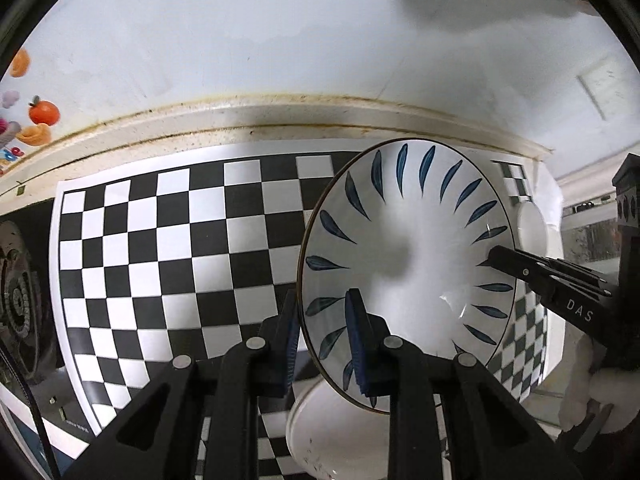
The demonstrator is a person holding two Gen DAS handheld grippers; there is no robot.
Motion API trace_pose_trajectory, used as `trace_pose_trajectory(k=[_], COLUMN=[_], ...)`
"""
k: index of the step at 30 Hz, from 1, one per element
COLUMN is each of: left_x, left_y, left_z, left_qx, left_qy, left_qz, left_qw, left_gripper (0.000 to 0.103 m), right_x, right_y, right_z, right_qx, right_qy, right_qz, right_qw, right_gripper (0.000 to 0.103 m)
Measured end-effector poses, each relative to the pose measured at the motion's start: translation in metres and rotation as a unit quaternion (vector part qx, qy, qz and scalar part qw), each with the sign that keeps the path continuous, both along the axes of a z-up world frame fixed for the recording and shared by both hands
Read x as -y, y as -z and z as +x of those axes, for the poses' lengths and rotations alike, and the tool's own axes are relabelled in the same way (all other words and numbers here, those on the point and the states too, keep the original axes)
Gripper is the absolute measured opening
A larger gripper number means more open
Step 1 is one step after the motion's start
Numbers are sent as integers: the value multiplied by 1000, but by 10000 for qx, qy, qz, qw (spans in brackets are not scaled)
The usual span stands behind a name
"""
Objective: Organize plates and bowls
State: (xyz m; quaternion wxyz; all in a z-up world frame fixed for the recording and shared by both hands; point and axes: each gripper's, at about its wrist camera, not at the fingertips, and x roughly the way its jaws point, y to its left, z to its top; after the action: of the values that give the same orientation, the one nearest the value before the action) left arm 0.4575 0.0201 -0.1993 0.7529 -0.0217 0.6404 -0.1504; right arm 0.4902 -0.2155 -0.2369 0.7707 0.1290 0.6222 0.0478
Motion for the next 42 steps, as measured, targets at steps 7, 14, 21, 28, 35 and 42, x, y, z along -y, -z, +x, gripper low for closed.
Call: trace_pose_trajectory(k=[7, 14, 21, 28, 35, 42], left_x=[-1, -5, -7, -3, 3, 2], left_y=[-25, -20, 9, 48, 79, 98], left_z=[-40, -81, -112, -135, -146, -149], left_qx=[175, 74, -245, -656, -900, -1023], left_qy=[96, 159, 152, 182, 213, 212], left_qz=[-25, 20, 104, 281, 432, 588], left_qw=[9998, 9998, 9995, 9973, 9948, 9928], left_gripper=[20, 20, 20, 20, 20, 20], right_x=[1, -5, -9, -9, -9, -13], right_y=[-35, -41, -5, 40, 72, 91], right_z=[-39, -96, -138, -169, -183, -181], right_qx=[240, 222, -54, -438, -687, -837], right_qy=[14, -21, -7, 48, 85, 89], right_qz=[110, 195, 350, 442, 410, 385], right_qw=[9997, 9996, 9994, 9981, 9968, 9957], right_gripper=[12, 12, 12, 12, 12, 12])
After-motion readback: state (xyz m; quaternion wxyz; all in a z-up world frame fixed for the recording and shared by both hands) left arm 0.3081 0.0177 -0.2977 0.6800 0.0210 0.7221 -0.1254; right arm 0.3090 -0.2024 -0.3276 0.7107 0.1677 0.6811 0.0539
